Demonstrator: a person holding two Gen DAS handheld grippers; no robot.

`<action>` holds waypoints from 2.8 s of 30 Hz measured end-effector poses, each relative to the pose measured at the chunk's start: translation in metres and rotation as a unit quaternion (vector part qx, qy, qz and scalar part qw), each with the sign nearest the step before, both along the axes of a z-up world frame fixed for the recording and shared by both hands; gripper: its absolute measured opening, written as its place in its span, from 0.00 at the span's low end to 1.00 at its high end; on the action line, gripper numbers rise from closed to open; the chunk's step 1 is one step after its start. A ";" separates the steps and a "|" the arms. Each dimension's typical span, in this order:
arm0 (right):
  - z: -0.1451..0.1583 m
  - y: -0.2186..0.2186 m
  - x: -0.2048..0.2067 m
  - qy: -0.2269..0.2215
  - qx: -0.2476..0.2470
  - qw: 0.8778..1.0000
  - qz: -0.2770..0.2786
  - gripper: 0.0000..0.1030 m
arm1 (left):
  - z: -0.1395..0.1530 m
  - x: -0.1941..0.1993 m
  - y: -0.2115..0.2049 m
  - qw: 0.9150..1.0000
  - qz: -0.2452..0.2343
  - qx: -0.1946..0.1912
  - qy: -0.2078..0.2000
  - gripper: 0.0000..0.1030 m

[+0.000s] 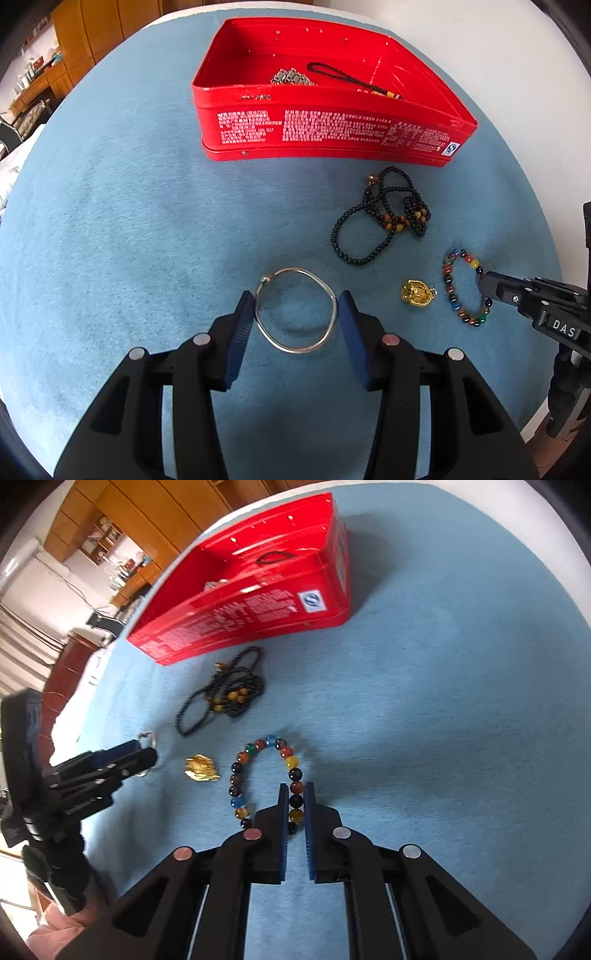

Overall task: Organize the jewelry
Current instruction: 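Grasp the silver bangle with the left tool while the right tool grasps the multicolour bead bracelet, then carry the bangle into the red tin with the left tool while the right tool releases the bracelet there, then withdraw both open tools from the tin toward the gold pendant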

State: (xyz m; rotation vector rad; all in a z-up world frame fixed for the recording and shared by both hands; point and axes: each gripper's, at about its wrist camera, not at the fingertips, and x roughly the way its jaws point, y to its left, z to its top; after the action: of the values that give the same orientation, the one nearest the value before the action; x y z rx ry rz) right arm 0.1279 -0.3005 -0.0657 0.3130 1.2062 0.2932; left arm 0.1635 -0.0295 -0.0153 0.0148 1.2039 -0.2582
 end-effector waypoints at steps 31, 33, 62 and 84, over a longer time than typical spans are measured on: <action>0.145 0.018 0.057 -0.109 -0.053 0.992 0.016 0.07 | 0.102 0.066 -0.007 0.997 0.015 -0.005 -0.081 0.45; 0.151 0.023 0.075 -0.114 -0.056 0.992 0.014 0.07 | 0.102 0.086 -0.012 0.997 0.018 -0.004 -0.076 0.45; 0.092 0.012 0.202 -0.137 -0.071 0.988 -0.012 0.18 | 0.058 0.180 -0.020 0.998 0.051 0.003 -0.047 0.72; 0.060 0.043 0.041 -0.073 -0.055 0.995 0.049 0.86 | 0.053 0.022 0.031 0.994 0.069 0.032 -0.077 0.91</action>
State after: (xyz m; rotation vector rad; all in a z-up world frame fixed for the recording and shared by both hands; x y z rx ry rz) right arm 0.1687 -0.2574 -0.0053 0.1349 1.0902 0.3277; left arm 0.1859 0.0014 0.0375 0.0070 1.0542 -0.0944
